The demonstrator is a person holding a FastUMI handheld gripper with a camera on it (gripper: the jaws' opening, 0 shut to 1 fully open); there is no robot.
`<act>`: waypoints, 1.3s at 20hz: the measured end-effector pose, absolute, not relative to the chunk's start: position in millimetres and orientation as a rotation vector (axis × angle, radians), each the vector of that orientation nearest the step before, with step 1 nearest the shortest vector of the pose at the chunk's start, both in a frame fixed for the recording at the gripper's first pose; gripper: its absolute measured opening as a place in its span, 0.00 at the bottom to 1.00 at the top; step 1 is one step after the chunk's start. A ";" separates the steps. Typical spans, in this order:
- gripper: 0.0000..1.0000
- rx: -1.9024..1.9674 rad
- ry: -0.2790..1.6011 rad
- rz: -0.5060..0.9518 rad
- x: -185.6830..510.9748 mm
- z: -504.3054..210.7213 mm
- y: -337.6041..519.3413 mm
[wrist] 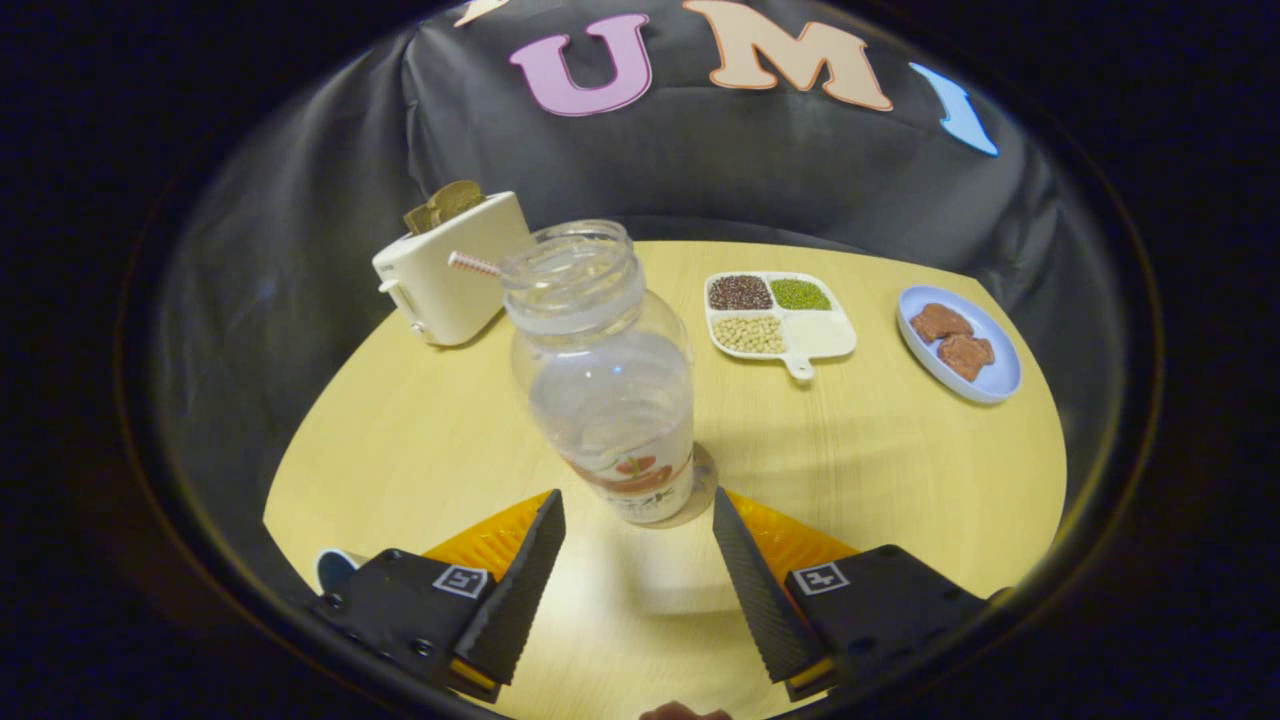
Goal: Take the bottle from table, then pour the juice into the cup, finally place the bottle on the coaster
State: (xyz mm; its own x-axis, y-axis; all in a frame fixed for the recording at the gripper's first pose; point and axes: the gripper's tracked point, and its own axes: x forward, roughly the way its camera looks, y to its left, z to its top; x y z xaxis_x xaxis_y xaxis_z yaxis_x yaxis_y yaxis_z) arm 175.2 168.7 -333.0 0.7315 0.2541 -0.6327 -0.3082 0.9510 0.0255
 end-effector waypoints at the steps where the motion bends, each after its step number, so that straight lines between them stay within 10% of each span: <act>1: 0.94 -0.068 0.670 0.314 167.0 -324.5 167.6; 26: 0.93 0.013 0.196 0.140 32.1 -45.9 23.7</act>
